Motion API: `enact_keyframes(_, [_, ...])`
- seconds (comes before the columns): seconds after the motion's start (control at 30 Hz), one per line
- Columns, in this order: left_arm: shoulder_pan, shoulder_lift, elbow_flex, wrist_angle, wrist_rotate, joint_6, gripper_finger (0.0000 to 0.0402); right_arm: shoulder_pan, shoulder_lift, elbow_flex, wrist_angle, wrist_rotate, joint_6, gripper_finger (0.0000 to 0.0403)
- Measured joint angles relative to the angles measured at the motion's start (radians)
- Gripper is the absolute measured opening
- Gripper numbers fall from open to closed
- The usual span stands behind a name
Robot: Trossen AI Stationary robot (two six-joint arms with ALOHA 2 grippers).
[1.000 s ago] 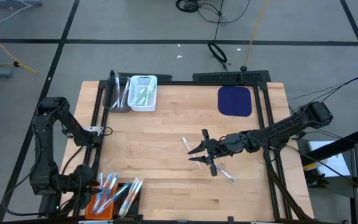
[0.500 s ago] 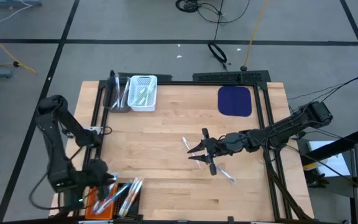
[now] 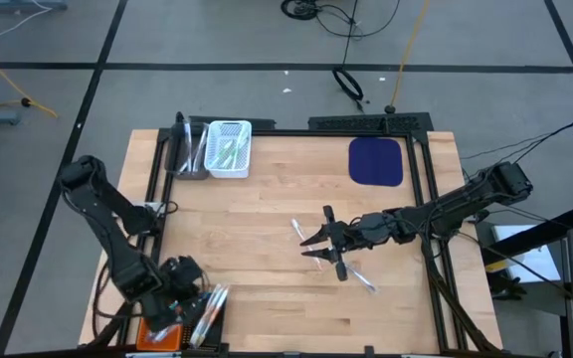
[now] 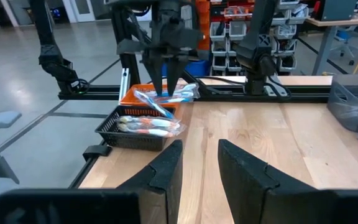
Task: Pick & Place Toothbrushes
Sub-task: Put the blue toothbrush into the orange bin
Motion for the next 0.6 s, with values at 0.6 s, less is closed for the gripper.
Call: enact_keyframes(0.6, [0.081,0.065,-0.002,-0.001,0.168,0.046,0.0106,0.000,0.000,0.000,-0.006,0.000,0.000,0.0093])
